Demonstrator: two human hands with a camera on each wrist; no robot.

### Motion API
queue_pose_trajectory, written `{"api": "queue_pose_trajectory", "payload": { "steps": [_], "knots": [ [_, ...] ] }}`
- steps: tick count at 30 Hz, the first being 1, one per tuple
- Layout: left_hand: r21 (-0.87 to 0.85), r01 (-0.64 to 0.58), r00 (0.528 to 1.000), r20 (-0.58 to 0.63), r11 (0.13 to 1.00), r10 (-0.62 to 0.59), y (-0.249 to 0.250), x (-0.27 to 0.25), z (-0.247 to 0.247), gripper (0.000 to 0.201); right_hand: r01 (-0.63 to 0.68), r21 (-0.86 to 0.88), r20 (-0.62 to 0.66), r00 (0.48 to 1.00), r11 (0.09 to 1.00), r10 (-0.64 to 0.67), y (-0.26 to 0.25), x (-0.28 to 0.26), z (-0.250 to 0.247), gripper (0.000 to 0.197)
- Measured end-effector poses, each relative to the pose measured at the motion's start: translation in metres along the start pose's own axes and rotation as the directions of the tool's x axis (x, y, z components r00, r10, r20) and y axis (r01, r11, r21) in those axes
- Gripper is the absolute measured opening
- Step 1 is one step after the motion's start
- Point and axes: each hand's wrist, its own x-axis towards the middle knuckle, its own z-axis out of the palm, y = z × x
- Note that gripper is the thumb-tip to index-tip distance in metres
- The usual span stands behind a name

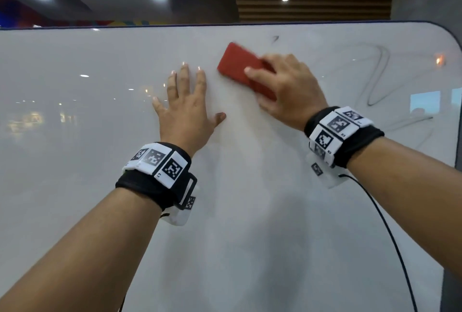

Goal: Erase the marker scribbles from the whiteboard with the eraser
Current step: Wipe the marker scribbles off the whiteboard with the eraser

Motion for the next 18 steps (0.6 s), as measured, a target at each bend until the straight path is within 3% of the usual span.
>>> {"api": "queue_pose_trajectory", "payload": {
  "steps": [1,3,4,5,7,9,11,13,14,16,18],
  "knots": [
    [0.006,-0.015,1.0,0.01,1.0,0.015,0.001,-0.001,0.0,0.091,-0.115,0.026,-0.062,0.991,0.993,0.117,0.008,0.005,-0.004,0.05],
    [0.007,-0.023,0.999,0.029,1.0,0.023,0.004,-0.002,-0.001,0.087,-0.334,0.122,-0.168,0.921,0.935,0.351,0.016,0.008,-0.008,0.049],
    [0.002,-0.019,0.999,0.034,1.0,0.019,0.005,-0.003,-0.001,0.087,-0.353,0.121,-0.183,0.911,0.928,0.371,0.011,0.006,-0.006,0.049],
    [-0.002,-0.015,0.999,0.035,1.0,0.015,0.006,-0.003,-0.001,0.087,-0.312,0.103,-0.173,0.93,0.944,0.326,0.004,0.002,-0.002,0.049],
    [-0.006,-0.009,0.999,0.037,1.0,0.009,0.006,-0.003,0.0,0.087,-0.11,0.064,-0.09,0.989,0.992,0.116,-0.009,-0.01,0.005,0.049],
    [-0.013,-0.005,0.999,0.044,1.0,0.005,0.008,-0.004,0.0,0.086,-0.005,0.03,-0.024,1.0,1.0,0.005,-0.001,-0.015,0.003,0.05],
    [-0.023,0.008,0.999,0.052,1.0,-0.007,0.01,-0.005,0.0,0.086,-0.128,0.049,-0.102,0.986,0.991,0.133,0.012,-0.007,-0.003,0.049],
    [-0.033,0.018,0.998,0.056,0.999,-0.017,0.012,-0.006,0.0,0.085,-0.321,0.141,-0.176,0.923,0.936,0.343,0.014,-0.005,-0.004,0.049],
    [-0.035,0.022,0.998,0.053,0.999,-0.02,0.013,-0.007,0.001,0.084,-0.349,0.156,-0.188,0.908,0.924,0.375,0.008,-0.007,-0.002,0.049],
    [-0.039,0.021,0.999,0.042,0.999,-0.02,0.014,-0.009,0.002,0.082,-0.239,0.141,-0.16,0.952,0.961,0.26,-0.011,-0.019,0.008,0.05],
    [-0.047,0.014,1.0,0.027,0.999,-0.013,0.015,-0.011,0.004,0.08,-0.01,0.112,-0.055,0.998,0.994,0.016,-0.018,-0.035,0.014,0.049]
  ]
}}
